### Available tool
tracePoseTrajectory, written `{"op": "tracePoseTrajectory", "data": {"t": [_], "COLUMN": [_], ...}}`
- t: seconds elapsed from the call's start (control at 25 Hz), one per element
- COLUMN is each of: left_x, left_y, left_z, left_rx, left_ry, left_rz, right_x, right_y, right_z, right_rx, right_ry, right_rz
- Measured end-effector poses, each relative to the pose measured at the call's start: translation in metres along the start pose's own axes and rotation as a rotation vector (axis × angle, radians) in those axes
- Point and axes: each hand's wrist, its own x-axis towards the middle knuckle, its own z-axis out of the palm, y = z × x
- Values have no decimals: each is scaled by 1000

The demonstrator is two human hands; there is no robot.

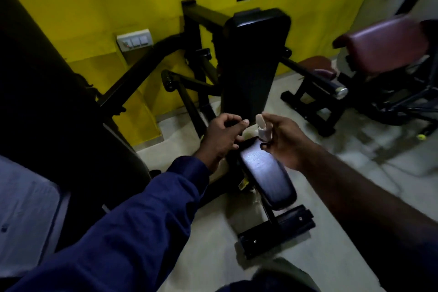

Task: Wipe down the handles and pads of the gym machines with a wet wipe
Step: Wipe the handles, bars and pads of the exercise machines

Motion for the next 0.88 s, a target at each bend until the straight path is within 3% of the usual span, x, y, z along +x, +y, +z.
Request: {"op": "tracePoseTrajectory", "data": {"t": [0.16, 0.4, 0.68, 0.88], "left_x": [3, 28, 63, 95], "left_y": [39, 62, 60, 69], "left_z": [77, 236, 403, 446], "left_rx": [14, 125, 197, 154], "left_ry": [-182, -360, -303, -226], "left_rz": [80, 158, 122, 51], "right_x": [-36, -84, -92, -46], "right_y": [-41, -81, -134, -162], "right_z": [-72, -219, -398, -453], "right_rx": [191, -30, 138, 337], "right_ry": [70, 192, 309, 152], "right_rz": [-115, -362, -314, -186]}}
